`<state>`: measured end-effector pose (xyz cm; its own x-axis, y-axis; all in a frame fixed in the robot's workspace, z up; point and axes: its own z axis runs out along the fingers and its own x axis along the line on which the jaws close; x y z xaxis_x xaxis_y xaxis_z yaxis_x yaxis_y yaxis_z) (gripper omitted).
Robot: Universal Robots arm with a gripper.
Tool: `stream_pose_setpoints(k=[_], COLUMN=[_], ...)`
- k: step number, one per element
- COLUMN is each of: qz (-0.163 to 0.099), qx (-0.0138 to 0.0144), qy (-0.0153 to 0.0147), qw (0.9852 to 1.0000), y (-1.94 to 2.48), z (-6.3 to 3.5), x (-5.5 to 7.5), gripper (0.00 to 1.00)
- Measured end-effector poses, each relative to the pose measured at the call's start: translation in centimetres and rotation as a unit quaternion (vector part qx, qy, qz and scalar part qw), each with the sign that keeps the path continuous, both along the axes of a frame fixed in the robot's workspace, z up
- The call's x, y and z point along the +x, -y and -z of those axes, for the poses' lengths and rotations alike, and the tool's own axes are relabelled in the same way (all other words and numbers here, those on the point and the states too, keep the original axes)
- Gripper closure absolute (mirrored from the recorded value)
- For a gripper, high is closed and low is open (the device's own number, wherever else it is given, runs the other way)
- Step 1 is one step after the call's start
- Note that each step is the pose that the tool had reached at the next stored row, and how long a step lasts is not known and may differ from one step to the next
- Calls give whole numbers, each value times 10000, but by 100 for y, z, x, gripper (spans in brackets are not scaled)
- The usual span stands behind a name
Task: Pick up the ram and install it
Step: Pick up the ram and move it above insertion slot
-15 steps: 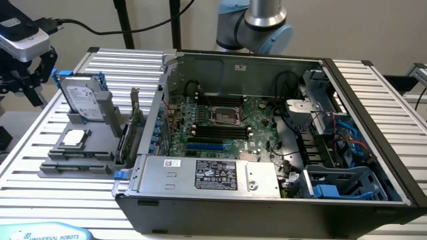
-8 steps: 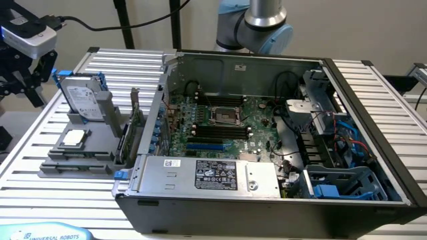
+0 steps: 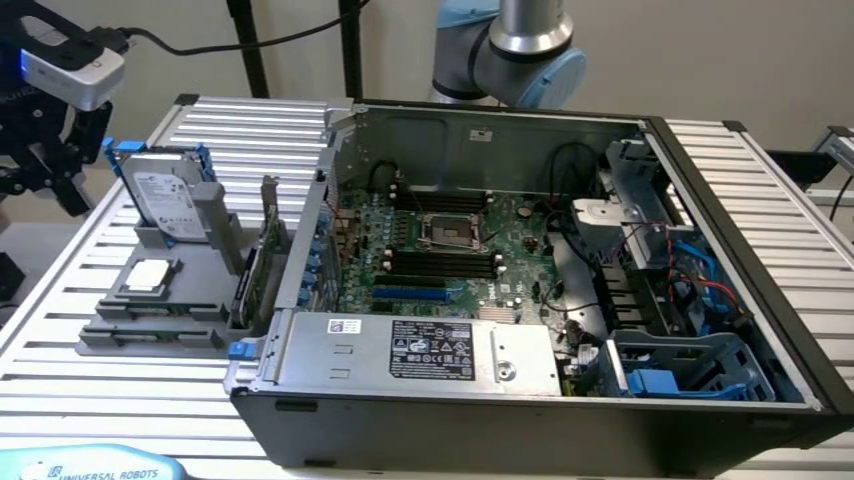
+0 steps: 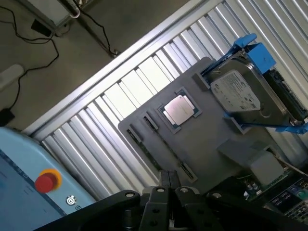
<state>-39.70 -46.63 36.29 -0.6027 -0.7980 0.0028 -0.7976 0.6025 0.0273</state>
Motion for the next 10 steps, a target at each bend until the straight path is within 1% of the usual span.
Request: stream_pose_setpoints(k=[3,5,8,10], qz=[-269,-457,-726,-906], qx=[0,0,0,0], qy=[0,0,0,0], qw=[9996,9990,9974,9959], y=[0,0,0,0], z=[7,12,19,24], x=[0,0,0,0], gripper=[89,89,89,89])
